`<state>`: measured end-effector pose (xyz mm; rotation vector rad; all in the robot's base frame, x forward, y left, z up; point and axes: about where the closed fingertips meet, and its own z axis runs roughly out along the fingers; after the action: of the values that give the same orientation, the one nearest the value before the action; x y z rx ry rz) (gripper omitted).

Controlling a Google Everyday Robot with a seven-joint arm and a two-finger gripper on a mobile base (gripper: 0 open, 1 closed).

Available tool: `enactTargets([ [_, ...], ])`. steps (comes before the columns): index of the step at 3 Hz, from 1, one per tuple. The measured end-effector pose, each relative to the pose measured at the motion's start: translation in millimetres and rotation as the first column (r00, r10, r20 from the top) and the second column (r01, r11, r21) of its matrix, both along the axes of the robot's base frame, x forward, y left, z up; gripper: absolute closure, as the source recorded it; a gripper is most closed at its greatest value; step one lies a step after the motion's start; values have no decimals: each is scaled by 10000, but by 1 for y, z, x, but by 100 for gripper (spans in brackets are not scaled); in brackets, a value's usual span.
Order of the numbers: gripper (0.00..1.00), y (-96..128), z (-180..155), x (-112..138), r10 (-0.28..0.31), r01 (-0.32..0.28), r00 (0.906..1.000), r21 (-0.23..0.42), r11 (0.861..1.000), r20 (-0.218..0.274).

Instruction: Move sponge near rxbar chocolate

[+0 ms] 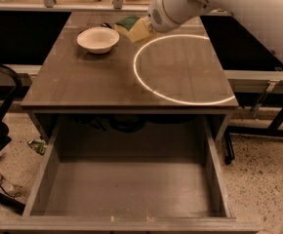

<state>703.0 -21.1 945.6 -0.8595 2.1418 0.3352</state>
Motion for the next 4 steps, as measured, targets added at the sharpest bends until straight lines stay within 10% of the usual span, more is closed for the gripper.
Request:
enactTargets([
  [2, 100, 14, -21, 88, -171, 165, 9958, -79, 9998, -894],
  [4, 100, 10, 11, 101, -282, 287, 9992, 164, 9995, -293],
])
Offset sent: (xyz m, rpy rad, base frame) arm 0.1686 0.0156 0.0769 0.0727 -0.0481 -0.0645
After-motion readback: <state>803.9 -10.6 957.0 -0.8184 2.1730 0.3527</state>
